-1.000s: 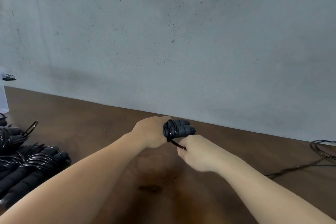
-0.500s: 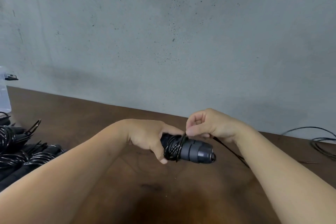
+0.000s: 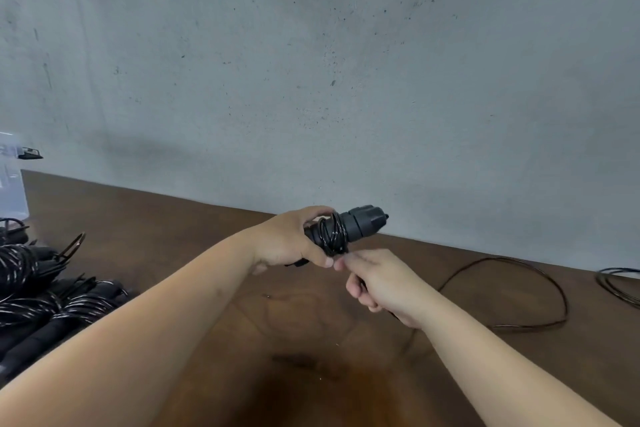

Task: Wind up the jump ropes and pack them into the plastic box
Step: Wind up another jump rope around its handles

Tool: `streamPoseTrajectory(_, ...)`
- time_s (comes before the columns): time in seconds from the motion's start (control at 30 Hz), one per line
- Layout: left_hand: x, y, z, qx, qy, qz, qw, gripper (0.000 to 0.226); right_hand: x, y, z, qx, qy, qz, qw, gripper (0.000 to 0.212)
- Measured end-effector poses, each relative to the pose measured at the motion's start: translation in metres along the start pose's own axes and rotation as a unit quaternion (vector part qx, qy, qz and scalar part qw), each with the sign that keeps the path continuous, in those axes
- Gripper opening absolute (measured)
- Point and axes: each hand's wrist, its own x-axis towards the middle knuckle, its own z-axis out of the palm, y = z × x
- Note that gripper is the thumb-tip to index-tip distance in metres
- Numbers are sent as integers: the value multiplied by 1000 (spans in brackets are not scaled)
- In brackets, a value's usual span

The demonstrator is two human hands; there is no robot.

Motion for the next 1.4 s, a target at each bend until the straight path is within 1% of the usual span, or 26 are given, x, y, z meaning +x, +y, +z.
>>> streamPoseTrajectory(0.07,2,-2,-1,30,31,11,999,74,-7,-2,3,-114,-7,12,993,32)
streamPoseTrajectory(0.13,4,-4,-1,121,60,14,991,76,-12,-6,5,-244,-3,-9,970,35)
streamPoseTrajectory(0.17,4,-5,0,186,66,14,980,73,-15,-9,4,-305,1,-26,952,35)
streamPoseTrajectory(0.23,3,-5,7,318,55,23,946,60,-20,-18,2,-406,2,-60,912,34)
streamPoseTrajectory(0.27,2,-5,12,365,43,30,930,56,-22,-25,-1,-444,-2,-73,893,31)
streamPoseTrajectory(0.33,0,-6,17,427,16,35,903,59,-26,-38,-7,-487,-23,-85,869,22)
streamPoseTrajectory(0.37,-1,-5,18,446,-2,36,894,63,-27,-44,-12,-490,-37,-85,867,19)
streamPoseTrajectory(0.4,-2,-5,19,451,-27,34,891,67,-27,-49,-16,-477,-53,-79,874,16)
streamPoseTrajectory(0.47,-7,-4,19,424,-87,33,901,73,-24,-54,-25,-428,-85,-69,897,13)
streamPoseTrajectory(0.53,-12,-2,18,378,-140,32,915,67,-17,-52,-34,-390,-100,-69,913,18)
streamPoseTrajectory(0.6,-17,-1,16,319,-185,21,929,68,-10,-45,-42,-341,-105,-74,931,24)
streamPoseTrajectory(0.67,-20,1,13,274,-222,13,936,74,-4,-35,-45,-239,-123,-79,960,23)
streamPoseTrajectory(0.77,-24,2,10,213,-263,24,941,75,0,-21,-48,-102,-135,-83,982,24)
streamPoseTrajectory(0.87,-24,-3,8,89,-239,44,966,76,6,-11,-44,61,-120,-74,988,20)
streamPoseTrajectory(0.9,-24,-6,7,49,-223,46,972,75,9,-8,-41,117,-104,-66,985,17)
streamPoseTrajectory(0.97,-21,-10,8,-12,-193,50,980,74,14,0,-34,179,-53,-62,980,12)
streamPoseTrajectory(1.0,-20,-11,10,-35,-179,49,982,75,17,4,-31,203,-34,-68,976,17)
streamPoseTrajectory(1.07,-16,-15,14,-77,-149,41,985,77,21,12,-25,246,-30,-91,965,36)
streamPoseTrajectory(1.1,-13,-16,16,-91,-132,37,986,79,22,14,-21,245,-23,-100,964,37)
streamPoseTrajectory(1.17,-9,-19,19,-102,-101,37,989,86,21,17,-15,219,10,-100,970,29)
streamPoseTrajectory(1.2,-8,-20,19,-101,-89,38,990,90,20,18,-12,206,28,-88,974,27)
streamPoseTrajectory(1.27,-6,-19,19,-96,-66,38,992,93,18,18,-7,179,61,-61,980,30)
streamPoseTrajectory(1.33,-4,-18,20,-97,-48,47,993,88,15,18,-6,149,81,-42,985,37)
streamPoseTrajectory(1.4,-3,-15,22,-110,-8,59,992,79,10,20,-4,92,81,-38,992,44)
